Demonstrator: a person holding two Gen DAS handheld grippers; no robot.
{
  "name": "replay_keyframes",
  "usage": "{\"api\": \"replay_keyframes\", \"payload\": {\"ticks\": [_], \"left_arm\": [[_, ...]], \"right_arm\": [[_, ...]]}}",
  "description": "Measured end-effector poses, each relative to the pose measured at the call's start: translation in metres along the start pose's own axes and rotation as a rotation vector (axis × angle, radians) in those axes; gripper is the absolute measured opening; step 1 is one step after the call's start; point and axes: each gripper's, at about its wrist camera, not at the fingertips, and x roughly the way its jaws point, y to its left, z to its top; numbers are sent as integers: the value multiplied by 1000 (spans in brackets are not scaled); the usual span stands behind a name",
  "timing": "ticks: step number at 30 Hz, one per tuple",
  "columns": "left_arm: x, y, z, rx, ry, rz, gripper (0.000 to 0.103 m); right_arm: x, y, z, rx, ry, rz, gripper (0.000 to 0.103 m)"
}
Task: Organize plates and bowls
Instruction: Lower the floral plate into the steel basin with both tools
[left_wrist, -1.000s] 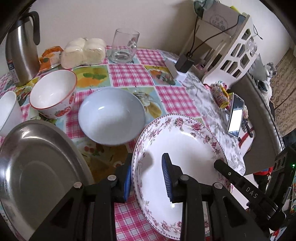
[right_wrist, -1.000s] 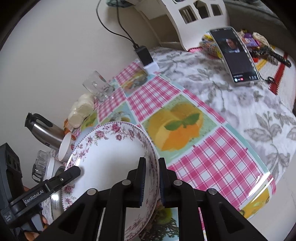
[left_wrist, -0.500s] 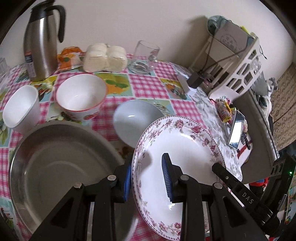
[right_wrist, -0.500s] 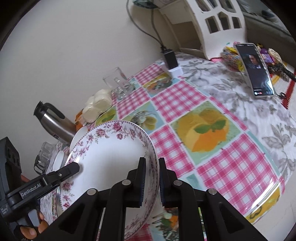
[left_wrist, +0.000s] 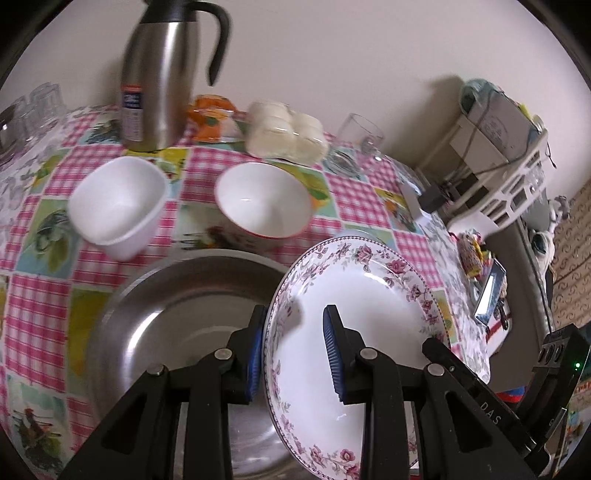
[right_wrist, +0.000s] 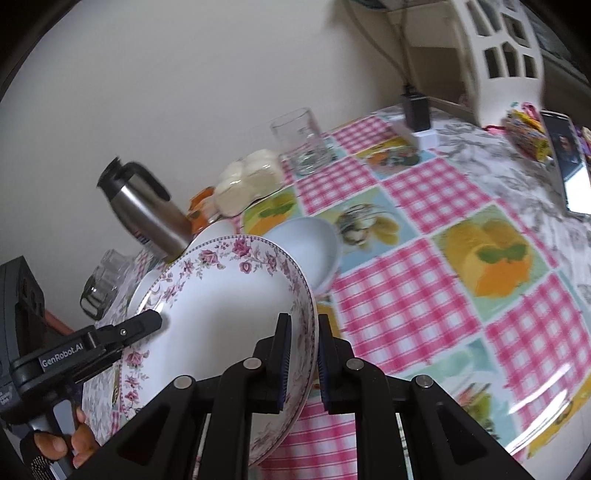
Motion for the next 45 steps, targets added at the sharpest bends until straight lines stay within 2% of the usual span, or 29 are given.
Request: {"api": "replay_keyframes", "payload": {"ticks": [11,21,40,45], "left_arm": [[-20,53,-2,-78,-19,70,31],[-20,88,-14,-153,20,113,31],[17,89,-25,-154,156,171,36],[26,92,-29,-161,193,191,37]], "right_arm": [[22,55,-16,-100,60,35,14],[45,80,-31,-150,135,46,14],[65,72,-39,-158,211,-32,16],[69,76,-41,-195,219,-55,17]]}}
